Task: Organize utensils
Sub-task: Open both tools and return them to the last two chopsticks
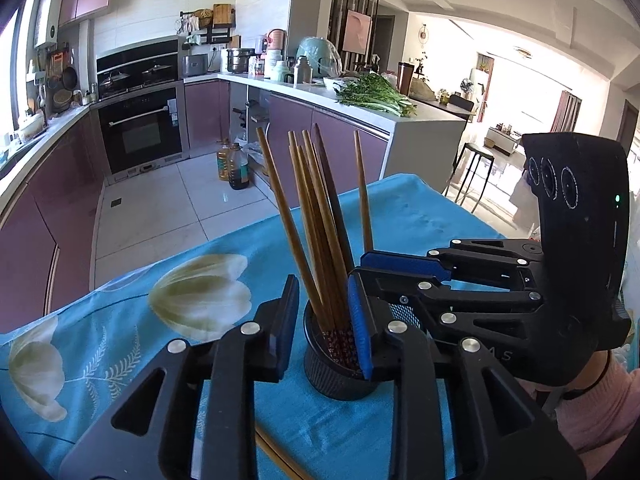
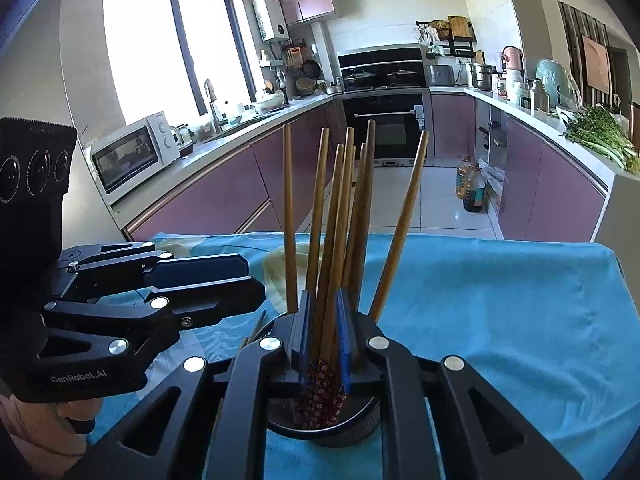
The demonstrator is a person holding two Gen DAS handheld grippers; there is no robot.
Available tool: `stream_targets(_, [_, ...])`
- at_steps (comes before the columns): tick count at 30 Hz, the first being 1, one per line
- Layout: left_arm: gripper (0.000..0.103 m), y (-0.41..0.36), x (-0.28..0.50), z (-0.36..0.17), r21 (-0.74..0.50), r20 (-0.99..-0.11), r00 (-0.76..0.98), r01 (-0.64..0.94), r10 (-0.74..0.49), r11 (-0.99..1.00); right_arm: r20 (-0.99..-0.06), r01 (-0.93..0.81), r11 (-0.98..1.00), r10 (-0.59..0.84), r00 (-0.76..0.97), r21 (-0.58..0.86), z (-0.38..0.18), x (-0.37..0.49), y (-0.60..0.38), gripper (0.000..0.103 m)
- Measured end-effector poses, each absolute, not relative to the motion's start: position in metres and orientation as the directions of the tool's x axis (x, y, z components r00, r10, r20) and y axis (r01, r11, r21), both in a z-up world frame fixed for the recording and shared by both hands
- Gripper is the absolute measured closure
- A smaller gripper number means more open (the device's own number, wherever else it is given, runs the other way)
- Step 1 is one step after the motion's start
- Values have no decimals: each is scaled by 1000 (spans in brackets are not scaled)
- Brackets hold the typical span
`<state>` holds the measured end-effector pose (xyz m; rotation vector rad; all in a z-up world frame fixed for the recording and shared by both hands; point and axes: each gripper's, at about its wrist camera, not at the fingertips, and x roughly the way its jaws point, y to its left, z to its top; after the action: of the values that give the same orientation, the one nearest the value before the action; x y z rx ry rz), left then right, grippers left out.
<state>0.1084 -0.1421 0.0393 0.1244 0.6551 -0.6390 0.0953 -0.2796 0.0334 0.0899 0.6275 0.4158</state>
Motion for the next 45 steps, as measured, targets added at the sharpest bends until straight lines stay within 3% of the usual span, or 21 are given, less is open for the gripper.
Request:
stream_targets(5, [65,-113,82,44,-95,-537,664,565,-521,819,-500,-408,895,440,746,179,45,67,-273,67])
stream_targets(10, [49,-76,56,43,-79,-493,732,501,-471,862,-473,-489,858,501,725,158,47,39,-264,59])
stream_targets(15, [34,-43,42,25,-82,-505,770,407,-390,910,-536,-550,817,546,645,170,23,29,-242,53])
stream_targets(25, [36,-13,44,-29,-123,-625,712,314,-319,942,-696,-546,801,537,476,246,-45,40,-198,53])
stream_targets(45, [39,-25,53,-68,-145,-702,632,323,-327,935,-751,-495,843,463,472,209,-61,37,-198,71])
